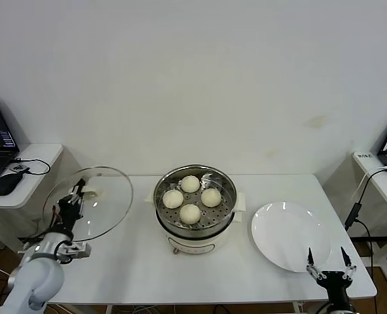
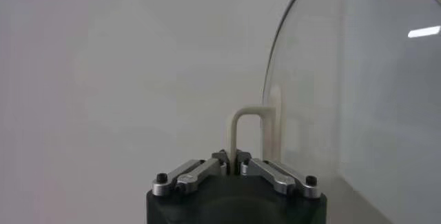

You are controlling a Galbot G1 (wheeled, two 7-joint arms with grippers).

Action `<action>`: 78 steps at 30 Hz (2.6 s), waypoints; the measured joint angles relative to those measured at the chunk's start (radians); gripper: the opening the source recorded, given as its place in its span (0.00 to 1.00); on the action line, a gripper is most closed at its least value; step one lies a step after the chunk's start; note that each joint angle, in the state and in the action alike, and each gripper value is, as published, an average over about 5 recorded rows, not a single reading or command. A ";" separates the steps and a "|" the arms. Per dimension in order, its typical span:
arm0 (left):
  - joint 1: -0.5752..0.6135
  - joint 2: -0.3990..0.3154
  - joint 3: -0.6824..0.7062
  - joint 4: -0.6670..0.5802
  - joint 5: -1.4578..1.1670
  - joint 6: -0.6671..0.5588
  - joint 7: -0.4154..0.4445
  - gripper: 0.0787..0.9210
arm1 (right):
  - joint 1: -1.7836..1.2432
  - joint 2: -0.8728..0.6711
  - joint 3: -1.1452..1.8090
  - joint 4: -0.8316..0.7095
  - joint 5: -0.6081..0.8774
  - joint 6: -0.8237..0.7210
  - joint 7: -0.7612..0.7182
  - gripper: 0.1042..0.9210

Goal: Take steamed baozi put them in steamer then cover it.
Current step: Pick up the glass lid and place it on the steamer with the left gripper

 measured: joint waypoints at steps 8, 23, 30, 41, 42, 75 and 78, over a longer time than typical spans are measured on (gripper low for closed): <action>-0.151 0.021 0.209 -0.035 -0.035 0.118 0.047 0.07 | 0.025 0.017 -0.042 -0.018 -0.062 -0.005 0.019 0.88; -0.399 -0.128 0.510 -0.013 0.106 0.325 0.196 0.07 | 0.056 0.030 -0.110 -0.052 -0.226 -0.032 0.081 0.88; -0.432 -0.229 0.562 0.017 0.224 0.364 0.270 0.07 | 0.061 0.033 -0.127 -0.072 -0.268 -0.032 0.099 0.88; -0.451 -0.368 0.616 0.062 0.369 0.389 0.335 0.07 | 0.057 0.034 -0.138 -0.096 -0.298 -0.020 0.112 0.88; -0.451 -0.378 0.620 0.067 0.379 0.390 0.338 0.07 | 0.057 0.035 -0.140 -0.097 -0.300 -0.019 0.113 0.88; -0.418 -0.507 0.628 0.165 0.500 0.363 0.336 0.07 | 0.033 0.035 -0.173 -0.095 -0.330 -0.004 0.117 0.88; -0.416 -0.510 0.626 0.171 0.501 0.361 0.333 0.07 | 0.031 0.034 -0.175 -0.094 -0.330 -0.004 0.116 0.88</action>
